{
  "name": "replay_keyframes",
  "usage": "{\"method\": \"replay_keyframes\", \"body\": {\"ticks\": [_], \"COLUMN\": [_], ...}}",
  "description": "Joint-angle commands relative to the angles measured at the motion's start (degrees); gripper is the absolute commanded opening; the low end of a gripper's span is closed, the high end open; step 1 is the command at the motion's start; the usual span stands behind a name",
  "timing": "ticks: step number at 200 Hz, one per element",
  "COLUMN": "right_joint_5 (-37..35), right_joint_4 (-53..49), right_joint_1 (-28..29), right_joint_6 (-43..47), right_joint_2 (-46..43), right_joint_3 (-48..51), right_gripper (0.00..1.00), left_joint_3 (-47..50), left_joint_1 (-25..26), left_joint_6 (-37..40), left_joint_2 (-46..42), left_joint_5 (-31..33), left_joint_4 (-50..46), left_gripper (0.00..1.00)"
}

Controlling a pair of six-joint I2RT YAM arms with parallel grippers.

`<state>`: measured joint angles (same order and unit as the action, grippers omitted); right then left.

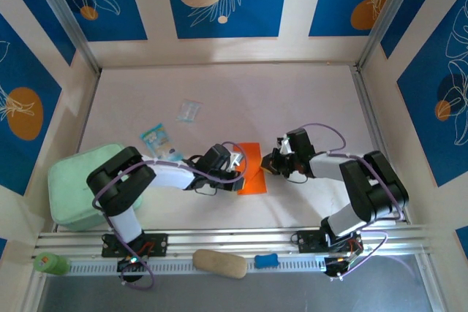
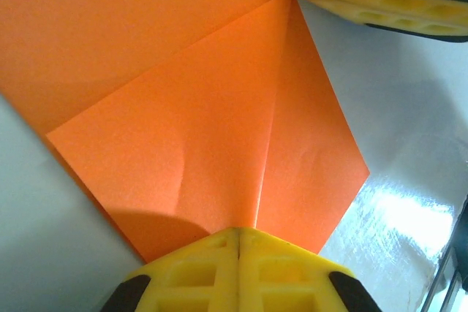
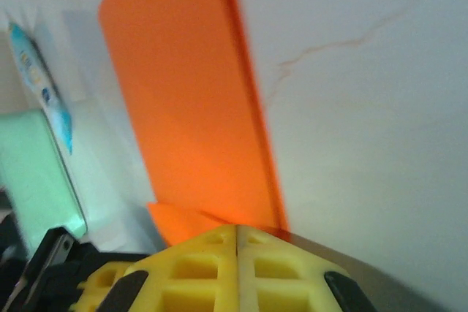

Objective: Fold a paper plane with a square sheet of paper (pick it up from the middle)
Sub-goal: Fold the triangle a second time at the center of the table.

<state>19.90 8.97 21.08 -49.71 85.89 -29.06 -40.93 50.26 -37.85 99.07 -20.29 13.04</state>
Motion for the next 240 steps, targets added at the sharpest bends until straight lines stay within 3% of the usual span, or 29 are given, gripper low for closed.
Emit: {"method": "replay_keyframes", "body": {"ticks": [1, 45, 69, 101, 240], "right_joint_5": [0.36, 1.57, -0.9, 1.1, 1.11], "right_joint_4": [-1.57, -1.12, -1.77, 0.09, 0.41], "right_joint_1": [2.25, 5.11, 3.79, 0.64, 3.0], "right_joint_6": [1.0, 1.19, 0.7, 0.02, -0.6], "right_joint_2": [-2.34, 2.22, 3.79, 2.72, 5.11], "right_joint_3": [-0.27, -1.67, -0.8, 1.28, 0.02], "right_gripper": [0.04, 0.03, 0.02, 0.02, 0.02], "left_joint_3": [2.25, 2.6, 3.03, 2.99, 1.9], "left_joint_1": [-0.51, -0.5, -0.48, -0.51, -0.51], "left_joint_6": [0.17, -0.43, -0.57, -0.49, -0.13], "left_joint_2": [0.51, 0.78, 0.35, 0.43, 1.26], "left_joint_5": [2.54, 2.02, 1.93, 1.98, 1.91], "left_joint_4": [-6.3, -4.99, -4.78, -4.78, -5.66], "left_gripper": [0.0, 0.0, 0.0, 0.0, 0.0]}}
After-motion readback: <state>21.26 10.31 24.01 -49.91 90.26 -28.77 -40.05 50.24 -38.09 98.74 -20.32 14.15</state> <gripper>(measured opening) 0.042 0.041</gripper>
